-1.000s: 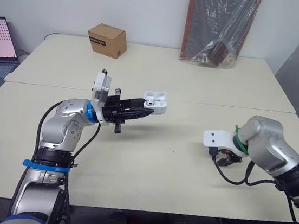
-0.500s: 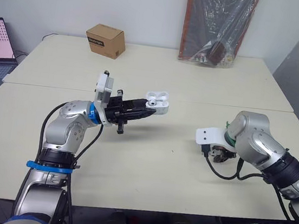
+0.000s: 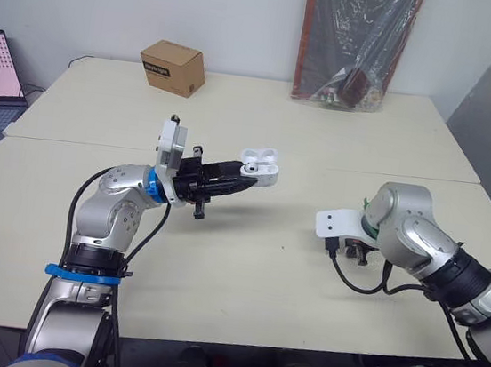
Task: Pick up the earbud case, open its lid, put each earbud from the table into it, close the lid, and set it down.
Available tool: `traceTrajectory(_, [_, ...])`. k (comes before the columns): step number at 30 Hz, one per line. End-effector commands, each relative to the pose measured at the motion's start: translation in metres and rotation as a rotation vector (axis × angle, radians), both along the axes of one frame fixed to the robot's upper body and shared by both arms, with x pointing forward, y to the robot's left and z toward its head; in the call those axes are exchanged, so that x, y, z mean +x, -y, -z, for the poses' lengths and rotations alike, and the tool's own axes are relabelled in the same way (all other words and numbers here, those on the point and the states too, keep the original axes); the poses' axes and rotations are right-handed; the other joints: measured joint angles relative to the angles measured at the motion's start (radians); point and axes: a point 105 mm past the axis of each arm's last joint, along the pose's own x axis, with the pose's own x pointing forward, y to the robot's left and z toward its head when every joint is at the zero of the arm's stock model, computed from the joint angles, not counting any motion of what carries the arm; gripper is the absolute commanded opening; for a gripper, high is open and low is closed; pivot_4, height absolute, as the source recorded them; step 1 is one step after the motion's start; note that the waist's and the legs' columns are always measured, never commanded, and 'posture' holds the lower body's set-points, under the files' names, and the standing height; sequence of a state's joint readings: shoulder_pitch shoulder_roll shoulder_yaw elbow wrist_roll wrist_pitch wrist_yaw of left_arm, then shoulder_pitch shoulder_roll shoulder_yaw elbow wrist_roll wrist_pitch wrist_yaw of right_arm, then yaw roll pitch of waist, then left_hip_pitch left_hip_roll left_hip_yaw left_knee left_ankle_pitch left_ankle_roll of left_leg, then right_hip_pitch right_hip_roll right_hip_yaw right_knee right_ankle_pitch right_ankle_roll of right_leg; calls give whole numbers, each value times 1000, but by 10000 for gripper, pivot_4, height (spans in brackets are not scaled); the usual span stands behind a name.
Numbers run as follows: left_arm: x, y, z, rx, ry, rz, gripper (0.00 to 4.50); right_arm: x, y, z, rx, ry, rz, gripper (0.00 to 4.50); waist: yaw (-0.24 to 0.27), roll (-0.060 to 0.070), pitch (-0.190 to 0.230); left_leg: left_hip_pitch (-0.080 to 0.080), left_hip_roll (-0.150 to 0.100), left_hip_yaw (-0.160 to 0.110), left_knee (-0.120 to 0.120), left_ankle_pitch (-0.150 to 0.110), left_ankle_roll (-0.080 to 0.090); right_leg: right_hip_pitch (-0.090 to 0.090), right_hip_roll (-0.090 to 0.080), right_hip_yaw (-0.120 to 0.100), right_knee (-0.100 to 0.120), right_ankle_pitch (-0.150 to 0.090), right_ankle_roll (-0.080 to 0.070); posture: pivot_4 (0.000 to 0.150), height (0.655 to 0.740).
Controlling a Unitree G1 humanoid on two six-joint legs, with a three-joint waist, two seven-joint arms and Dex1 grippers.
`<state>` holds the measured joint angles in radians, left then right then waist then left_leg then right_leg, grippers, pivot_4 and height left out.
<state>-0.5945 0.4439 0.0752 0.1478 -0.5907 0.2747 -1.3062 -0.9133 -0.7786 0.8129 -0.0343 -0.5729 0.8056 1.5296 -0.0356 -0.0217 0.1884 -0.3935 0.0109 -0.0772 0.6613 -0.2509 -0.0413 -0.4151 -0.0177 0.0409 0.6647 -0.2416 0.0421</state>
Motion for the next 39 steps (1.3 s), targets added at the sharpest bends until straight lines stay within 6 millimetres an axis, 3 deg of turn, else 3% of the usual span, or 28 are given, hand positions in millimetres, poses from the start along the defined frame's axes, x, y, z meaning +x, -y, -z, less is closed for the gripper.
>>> traceTrajectory(1, [-4, 3, -9, -8, 52, 12, 7858, -4, -1, 3, -22, -10, -12, 11667, 0, 0, 0, 0, 0, 0, 0, 0, 0, 0, 0, 0, 0, 0, 0, 1500, 7400])
traceTrajectory(11, [-4, 3, -8, -9, 51, 11, 7858, -11, -1, 6, -56, -26, -56, 11667, 0, 0, 0, 0, 0, 0, 0, 0, 0, 0, 0, 0, 0, 0, 0, 1500, 7400])
traceTrajectory(15, [-4, 3, -8, -8, 50, 12, 7858, -12, -1, 6, -58, -29, -65, 4077, 1, 0, 0, 0, 0, 0, 0, 0, 0, 0, 0, 0, 0, 0, 0, 1500, 7400])
traceTrajectory(22, [-4, 3, -6, -7, 47, 13, 7858, -14, 0, 7, -45, -35, -64, 4092, 1, 0, 0, 0, 0, 0, 0, 0, 0, 0, 0, 0, 0, 0, 0, 1500, 7400])
traceTrajectory(25, [-3, 2, -7, -7, 48, 9, 7858, -12, -1, -3, 3, 3, -59, 4092, 2, 0, 0, 0, 0, 0, 0, 0, 0, 0, 0, 0, -1, 0, 0, 1500, 7400])
traceTrajectory(31, [-1, -3, -7, -14, 73, -37, 7858, -5, 9, -38, 269, 110, 120, 4092, 3, 1, 0, -1, 0, 0, 0, 0, 0, -1, 0, 0, -1, 0, 0, 1500, 7400])
traceTrajectory(35, [1, -5, -4, -21, 67, -44, 7858, -20, -1, -43, 571, 87, 222, 4092, 6, 0, 0, -2, 0, -2, -1, 0, 0, 0, 0, -1, -1, 0, -1, 1500, 7400])
traceTrajectory(39, [5, -3, -1, -27, 59, -41, 7858, -12, -4, -43, 816, 227, 325, 4092, 5, 1, 0, -1, 0, -1, -1, 0, 0, 0, 0, -1, 0, 0, 0, 1500, 7400])
